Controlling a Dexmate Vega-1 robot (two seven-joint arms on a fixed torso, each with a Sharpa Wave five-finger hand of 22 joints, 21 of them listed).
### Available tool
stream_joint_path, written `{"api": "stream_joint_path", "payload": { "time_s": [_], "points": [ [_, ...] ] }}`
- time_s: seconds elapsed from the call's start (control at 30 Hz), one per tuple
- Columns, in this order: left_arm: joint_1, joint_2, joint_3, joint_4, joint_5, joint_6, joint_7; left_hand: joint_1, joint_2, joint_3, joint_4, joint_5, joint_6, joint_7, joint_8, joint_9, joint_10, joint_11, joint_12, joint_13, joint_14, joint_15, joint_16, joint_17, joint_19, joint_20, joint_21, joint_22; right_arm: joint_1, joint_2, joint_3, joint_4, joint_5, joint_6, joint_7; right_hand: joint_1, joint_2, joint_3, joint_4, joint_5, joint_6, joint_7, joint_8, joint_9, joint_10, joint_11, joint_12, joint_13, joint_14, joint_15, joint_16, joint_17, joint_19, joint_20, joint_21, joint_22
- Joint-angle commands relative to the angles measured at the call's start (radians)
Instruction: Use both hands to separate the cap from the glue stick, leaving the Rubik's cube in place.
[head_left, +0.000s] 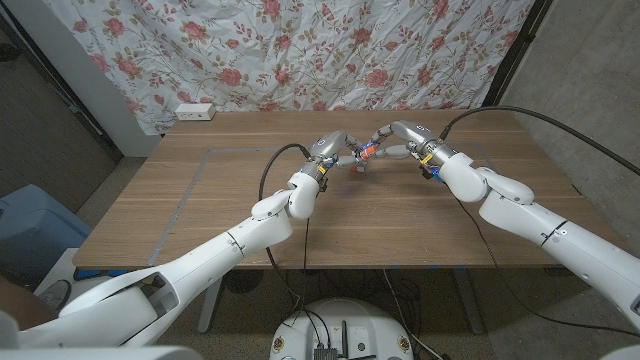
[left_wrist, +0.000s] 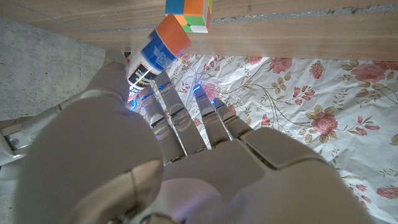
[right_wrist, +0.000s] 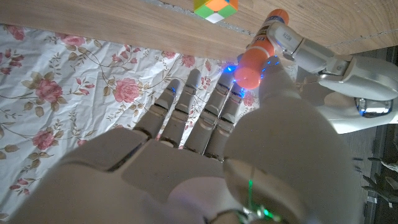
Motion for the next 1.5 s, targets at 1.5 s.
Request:
{"api": "stream_joint_path", "payload": {
  "time_s": [1.5],
  "points": [
    [0.019, 0.022, -0.009, -0.024, 0.02, -0.002, -0.021, -0.02, 0.074, 0.037, 0.013, 0.005, 0.106, 0.054, 0.002, 0.003, 0.034, -0.032, 0.005, 0.005, 0.01, -0.141, -0.004, 0.001, 0.001, 0.003, 0.001, 0.002, -0.04, -0.017, 0.035, -0.026, 0.037, 0.028, -0.012, 0.129, 0.053, 0.018, -0.011, 0.01, 0.095, 0.009, 0.07, 0.003, 0.111, 0.002, 0.023, 0.018, 0.098, -0.177, 0.054, 0.021, 0.006, -0.093, -0.01, -0.002]
  ]
}}
